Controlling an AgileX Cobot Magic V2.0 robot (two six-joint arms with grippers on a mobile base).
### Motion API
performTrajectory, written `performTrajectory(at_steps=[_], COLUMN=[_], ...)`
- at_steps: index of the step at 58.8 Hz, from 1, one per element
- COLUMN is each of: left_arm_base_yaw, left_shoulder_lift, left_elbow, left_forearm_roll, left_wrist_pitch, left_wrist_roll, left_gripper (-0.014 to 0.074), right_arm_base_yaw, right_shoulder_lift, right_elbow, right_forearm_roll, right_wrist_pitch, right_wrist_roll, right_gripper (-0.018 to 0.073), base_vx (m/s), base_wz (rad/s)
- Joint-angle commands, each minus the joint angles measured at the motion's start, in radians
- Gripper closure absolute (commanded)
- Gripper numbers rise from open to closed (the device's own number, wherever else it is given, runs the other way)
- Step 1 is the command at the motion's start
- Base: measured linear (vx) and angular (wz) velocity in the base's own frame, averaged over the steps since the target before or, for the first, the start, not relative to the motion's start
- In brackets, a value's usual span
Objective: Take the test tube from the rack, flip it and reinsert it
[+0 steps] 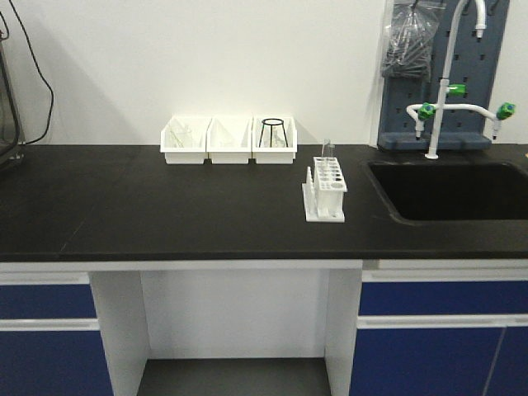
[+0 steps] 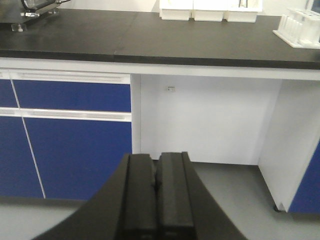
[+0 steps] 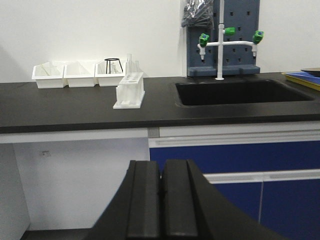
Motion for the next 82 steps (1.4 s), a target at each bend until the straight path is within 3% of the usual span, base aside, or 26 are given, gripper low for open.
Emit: performTrajectory(at_steps=[1, 82], left_arm_base_yaw=[-0.003, -0.003], left_shoulder_lift=[-0.011, -0.011], left_elbow=[0.002, 0.002], left_forearm_roll=[-0.005, -0.005], left_wrist_pitch=[-0.083, -0.083], left_wrist_roll=[0.000, 0.000], left_gripper=[0.0603, 0.0603], right_arm_base_yaw=[-0.002, -0.002], right_shoulder_lift=[-0.010, -0.010], right_elbow=[0.000, 0.000], right_forearm_roll=[-0.012, -0.012], right_wrist_pitch=[-0.081, -0.081], right_wrist_roll=[-0.011, -0.011], right_gripper=[0.0571, 0.0571], base_vx=[0.46, 0.48], base_wz=[0.07, -0.03])
